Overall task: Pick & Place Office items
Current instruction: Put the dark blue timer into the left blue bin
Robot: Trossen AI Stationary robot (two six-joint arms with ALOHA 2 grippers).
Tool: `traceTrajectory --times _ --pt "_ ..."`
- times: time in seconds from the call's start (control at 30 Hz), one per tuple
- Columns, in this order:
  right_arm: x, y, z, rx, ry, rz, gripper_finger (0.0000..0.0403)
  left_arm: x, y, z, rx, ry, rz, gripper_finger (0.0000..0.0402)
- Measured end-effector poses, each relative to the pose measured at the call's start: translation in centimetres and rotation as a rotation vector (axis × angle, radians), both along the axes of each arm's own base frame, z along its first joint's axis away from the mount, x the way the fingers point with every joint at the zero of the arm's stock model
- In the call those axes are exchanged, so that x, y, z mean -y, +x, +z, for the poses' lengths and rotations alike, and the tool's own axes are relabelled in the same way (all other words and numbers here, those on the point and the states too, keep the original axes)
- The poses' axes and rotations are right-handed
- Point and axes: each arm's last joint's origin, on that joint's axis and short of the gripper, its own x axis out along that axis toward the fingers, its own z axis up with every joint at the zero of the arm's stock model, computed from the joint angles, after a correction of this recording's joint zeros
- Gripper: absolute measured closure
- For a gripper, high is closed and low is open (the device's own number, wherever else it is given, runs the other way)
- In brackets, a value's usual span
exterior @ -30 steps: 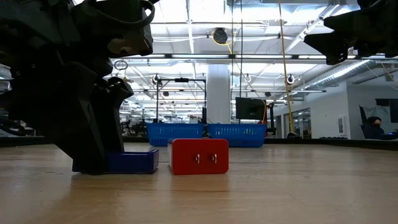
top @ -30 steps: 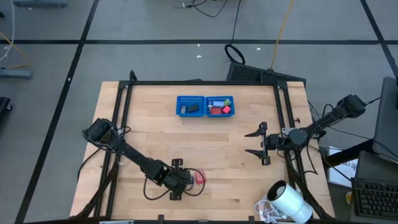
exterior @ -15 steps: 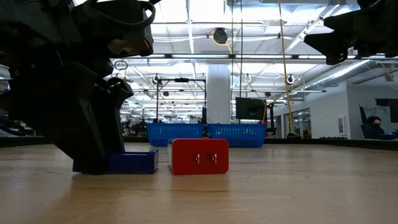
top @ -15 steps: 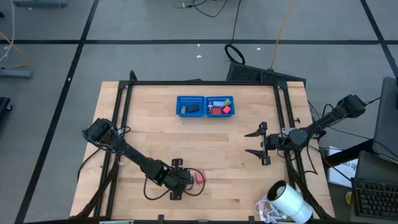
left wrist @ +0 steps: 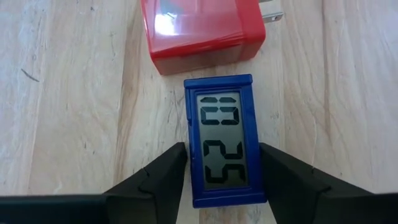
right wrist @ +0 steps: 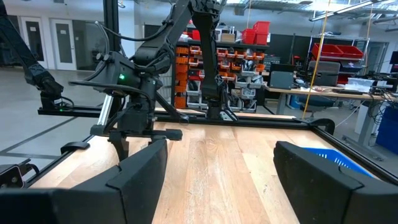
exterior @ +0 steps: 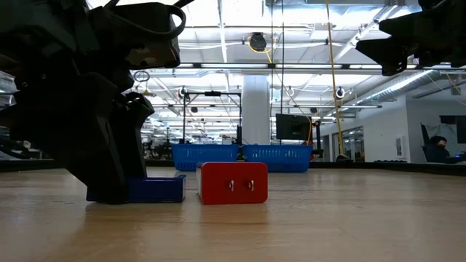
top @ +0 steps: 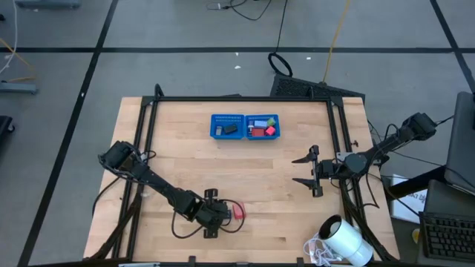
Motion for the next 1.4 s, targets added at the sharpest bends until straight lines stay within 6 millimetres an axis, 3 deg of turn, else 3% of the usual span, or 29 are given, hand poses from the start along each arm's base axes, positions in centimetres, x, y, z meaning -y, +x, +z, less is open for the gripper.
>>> traceTrajectory --times 0.57,0.83,1.0,1.17,1.4 --pt "0.0 0.0 0.0 0.0 0.0 0.0 0.0121 0.0 0.0 0.0 0.002 -0.002 0.001 0.024" --pt "0.0 0.0 0.0 0.0 0.0 0.0 0.0121 0.0 0.0 0.0 0.004 -0.001 -0.003 0.023" --pt "0.0 0.0 0.0 0.0 0.0 0.0 0.0121 0.0 0.0 0.1 0.005 0.001 -0.009 0.0245" --pt "0.0 0.0 0.0 0.0 0.0 0.0 0.0121 -0.2 -0.2 1.0 0.011 -0.007 -0.012 0.0239" --pt "0.0 0.0 0.0 0.0 0.0 0.0 0.0121 -0.5 -0.6 4.6 0.124 -0.016 -0.019 0.0246"
